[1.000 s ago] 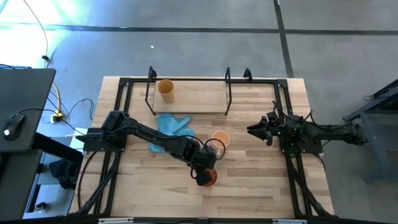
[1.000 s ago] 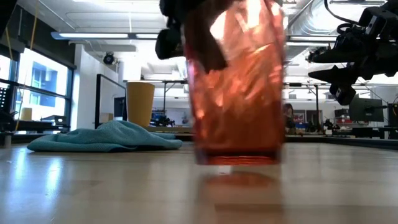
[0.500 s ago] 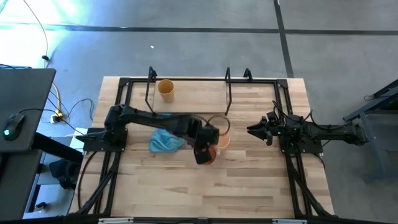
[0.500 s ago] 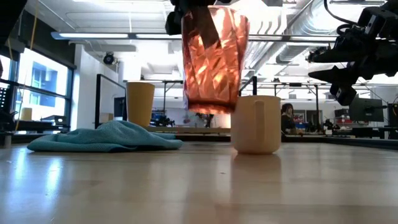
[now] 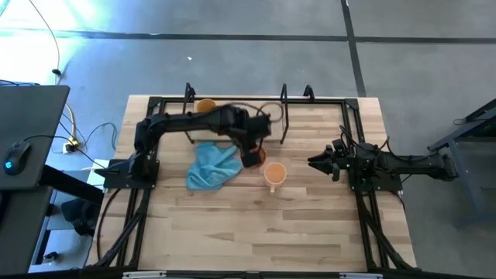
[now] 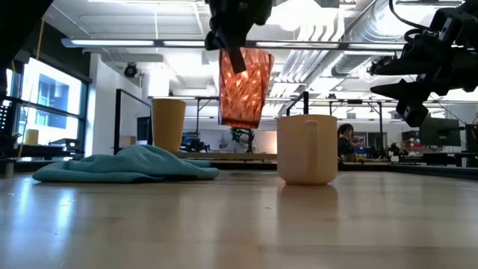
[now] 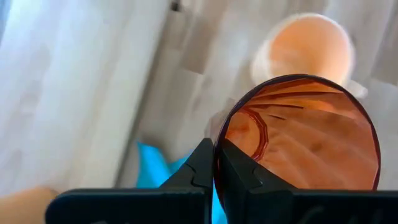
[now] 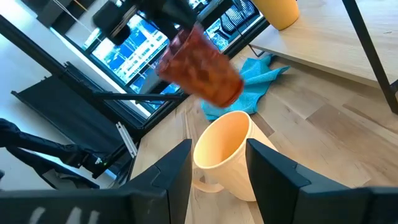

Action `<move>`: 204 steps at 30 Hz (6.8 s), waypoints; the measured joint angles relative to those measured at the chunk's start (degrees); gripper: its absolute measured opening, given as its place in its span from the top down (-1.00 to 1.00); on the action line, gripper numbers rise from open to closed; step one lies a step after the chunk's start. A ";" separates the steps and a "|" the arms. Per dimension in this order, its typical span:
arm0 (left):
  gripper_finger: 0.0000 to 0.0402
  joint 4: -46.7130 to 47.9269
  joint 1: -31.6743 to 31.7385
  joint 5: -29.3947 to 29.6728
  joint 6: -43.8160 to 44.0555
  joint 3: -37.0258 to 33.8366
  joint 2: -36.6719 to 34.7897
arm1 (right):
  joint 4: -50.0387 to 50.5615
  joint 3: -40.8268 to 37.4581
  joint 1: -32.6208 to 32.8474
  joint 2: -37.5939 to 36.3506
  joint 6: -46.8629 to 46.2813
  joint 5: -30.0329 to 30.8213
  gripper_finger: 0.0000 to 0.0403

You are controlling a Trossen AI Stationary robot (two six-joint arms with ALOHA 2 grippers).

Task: Stack small to large cups/mugs on shelf
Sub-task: Put the brown cup on the shelf, then put the yellow mug on the shelf

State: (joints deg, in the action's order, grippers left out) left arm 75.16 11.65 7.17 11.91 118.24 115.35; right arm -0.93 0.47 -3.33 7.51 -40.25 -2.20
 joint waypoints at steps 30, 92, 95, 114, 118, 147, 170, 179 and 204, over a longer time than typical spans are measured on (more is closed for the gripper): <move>1.00 -5.61 32.19 -15.97 -22.00 -0.74 -1.86 | -1.68 0.00 -0.02 0.00 -4.74 14.31 0.30; 1.00 -9.22 34.45 -17.05 -18.92 -10.68 -1.73 | -1.95 0.00 -0.02 0.00 -4.74 16.53 0.30; 1.00 -9.56 34.45 -17.22 -18.76 -11.12 -1.73 | -1.95 -0.01 -0.01 0.00 -4.74 16.51 0.30; 1.00 -12.25 34.30 -16.80 -19.01 -11.07 0.04 | -1.92 0.00 -0.02 -0.02 -4.74 16.29 0.30; 1.00 -12.24 34.45 -16.58 -19.07 -11.06 0.06 | -1.92 0.00 -0.02 -0.02 -4.92 16.31 0.30; 0.28 -11.67 34.45 -17.68 -18.92 -11.07 -0.55 | -1.97 -0.01 -0.02 -0.02 -6.19 16.56 0.30; 0.19 -7.54 30.59 -19.47 -16.06 -11.06 -16.20 | -1.59 -0.01 -0.01 -0.02 -11.29 8.05 0.30; 0.19 -4.50 18.29 -19.63 -12.13 -11.06 -21.79 | -0.06 -0.01 0.00 1.34 -9.45 2.67 0.30; 0.19 -1.25 2.79 -10.16 1.41 -11.06 -22.55 | -4.94 10.01 25.48 20.22 -8.32 18.54 0.30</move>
State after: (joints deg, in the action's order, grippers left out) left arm 73.91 14.45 -2.99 13.32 107.18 92.81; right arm -5.87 10.48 22.14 27.72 -48.57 16.34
